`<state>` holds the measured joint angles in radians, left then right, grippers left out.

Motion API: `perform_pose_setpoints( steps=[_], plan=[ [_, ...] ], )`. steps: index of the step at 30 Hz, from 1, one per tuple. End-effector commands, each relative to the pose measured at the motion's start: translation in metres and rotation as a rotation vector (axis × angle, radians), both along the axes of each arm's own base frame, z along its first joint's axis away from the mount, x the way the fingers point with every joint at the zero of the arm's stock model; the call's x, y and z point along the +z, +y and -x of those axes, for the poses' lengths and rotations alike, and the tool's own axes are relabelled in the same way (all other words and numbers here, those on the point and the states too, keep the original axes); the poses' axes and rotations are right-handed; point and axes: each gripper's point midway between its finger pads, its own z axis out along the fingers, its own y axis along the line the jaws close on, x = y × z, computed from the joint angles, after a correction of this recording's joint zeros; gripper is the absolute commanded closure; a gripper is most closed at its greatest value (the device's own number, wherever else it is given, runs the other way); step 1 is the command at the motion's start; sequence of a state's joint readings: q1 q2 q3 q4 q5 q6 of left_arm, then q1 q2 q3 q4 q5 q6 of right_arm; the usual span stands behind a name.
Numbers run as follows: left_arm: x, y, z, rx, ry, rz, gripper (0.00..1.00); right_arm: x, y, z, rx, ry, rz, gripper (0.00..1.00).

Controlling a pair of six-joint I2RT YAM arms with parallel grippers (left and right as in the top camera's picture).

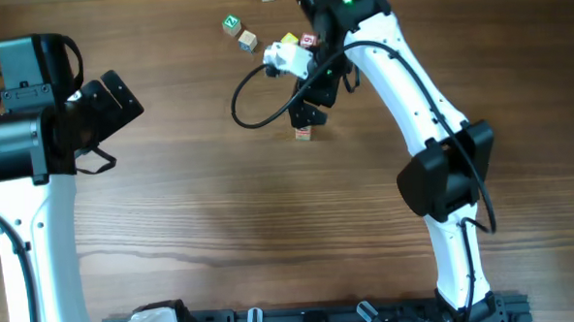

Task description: Form a tower

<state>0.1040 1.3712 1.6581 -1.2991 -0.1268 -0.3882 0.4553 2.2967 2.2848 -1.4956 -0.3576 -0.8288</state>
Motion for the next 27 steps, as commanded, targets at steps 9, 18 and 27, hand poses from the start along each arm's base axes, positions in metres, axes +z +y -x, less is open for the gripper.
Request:
perform_pose_setpoints(
  steps=[9,18,27],
  plan=[
    [0.004,0.002,0.003,0.015,-0.015,-0.001,0.0,-0.047,-0.003,-0.019,-0.005,-0.064,0.051,0.0],
    [0.004,0.002,0.003,0.015,-0.015,-0.001,0.0,-0.082,-0.006,-0.009,0.016,-0.039,0.087,0.0],
    [0.004,0.002,0.003,0.015,-0.015,-0.001,0.0,-0.099,-0.002,-0.009,0.016,-0.009,0.074,0.0]
  ],
)
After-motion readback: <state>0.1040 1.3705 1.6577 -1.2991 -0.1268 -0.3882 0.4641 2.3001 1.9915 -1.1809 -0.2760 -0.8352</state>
